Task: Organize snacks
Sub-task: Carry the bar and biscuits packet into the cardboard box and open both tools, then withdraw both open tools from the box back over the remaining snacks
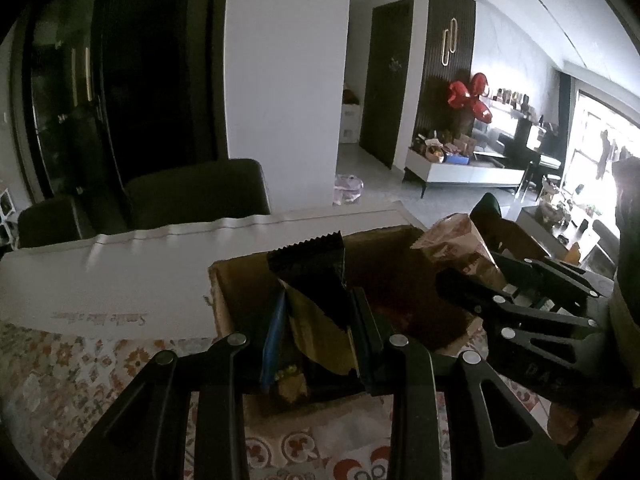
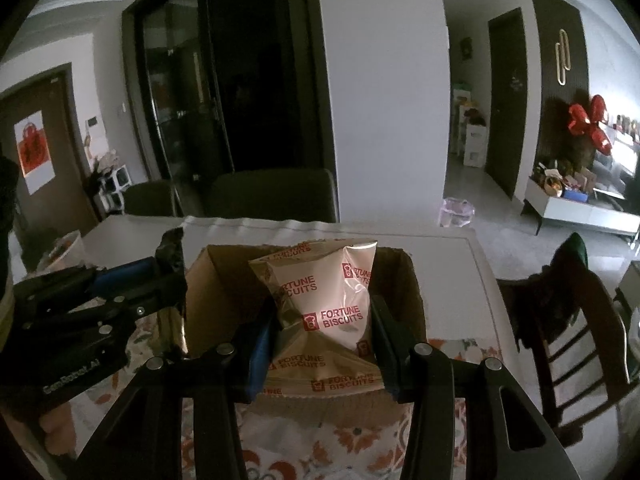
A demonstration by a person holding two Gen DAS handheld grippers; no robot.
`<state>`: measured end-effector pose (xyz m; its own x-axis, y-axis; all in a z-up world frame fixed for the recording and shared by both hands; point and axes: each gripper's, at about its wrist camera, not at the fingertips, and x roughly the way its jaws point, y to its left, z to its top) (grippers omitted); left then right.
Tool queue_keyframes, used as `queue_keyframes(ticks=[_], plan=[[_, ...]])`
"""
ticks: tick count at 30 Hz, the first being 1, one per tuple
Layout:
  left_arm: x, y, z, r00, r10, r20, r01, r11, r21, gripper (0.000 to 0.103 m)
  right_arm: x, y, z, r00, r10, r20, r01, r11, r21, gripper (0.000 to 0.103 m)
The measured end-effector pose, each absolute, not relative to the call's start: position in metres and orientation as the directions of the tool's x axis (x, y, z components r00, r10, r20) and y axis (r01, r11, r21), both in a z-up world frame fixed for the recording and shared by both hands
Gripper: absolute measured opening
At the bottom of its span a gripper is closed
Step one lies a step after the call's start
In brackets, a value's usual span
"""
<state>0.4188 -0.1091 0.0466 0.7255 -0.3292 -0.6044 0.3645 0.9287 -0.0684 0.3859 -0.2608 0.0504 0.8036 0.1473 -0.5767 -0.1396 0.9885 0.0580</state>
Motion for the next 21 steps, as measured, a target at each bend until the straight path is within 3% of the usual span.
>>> queue_keyframes(ticks=[5, 8, 9, 11, 17, 19, 21], plan=[[0.438, -0.115, 0.038, 0.700, -0.330, -0.633, 0.374, 0.925, -0.069, 0.033, 0.405, -0.262, 0.041, 0.781, 0.159, -0.604, -0.147, 0.987, 0.071, 0.046], [0.440, -0.116, 0.037, 0.708, -0.312, -0.634, 0.361, 0.931, -0.055, 0.047, 0.412, -0.267, 0.034, 0.770, 0.162, -0.617, -0.139, 0.987, 0.087, 0.047], [0.440, -0.116, 0.037, 0.715, -0.302, -0.630, 0.352, 0.935, -0.048, 0.055, 0.414, -0.268, 0.032, 0.763, 0.155, -0.627, -0.133, 0.988, 0.082, 0.054], [0.438, -0.114, 0.038, 0.730, -0.282, -0.622, 0.338, 0.941, -0.031, 0.056, 0.415, -0.269, 0.029, 0.760, 0.142, -0.634, -0.125, 0.990, 0.072, 0.070], [0.418, -0.108, 0.042, 0.754, -0.253, -0.607, 0.325, 0.946, 0.010, 0.059, 0.403, -0.268, 0.032, 0.780, 0.082, -0.620, -0.082, 0.996, 0.028, 0.070], [0.409, -0.106, 0.044, 0.764, -0.251, -0.595, 0.326, 0.945, 0.020, 0.067, 0.394, -0.267, 0.034, 0.783, 0.074, -0.618, -0.073, 0.997, 0.027, 0.070], [0.395, -0.104, 0.049, 0.778, -0.244, -0.579, 0.318, 0.948, 0.028, 0.069, 0.384, -0.267, 0.037, 0.787, 0.064, -0.614, -0.065, 0.998, 0.021, 0.077]])
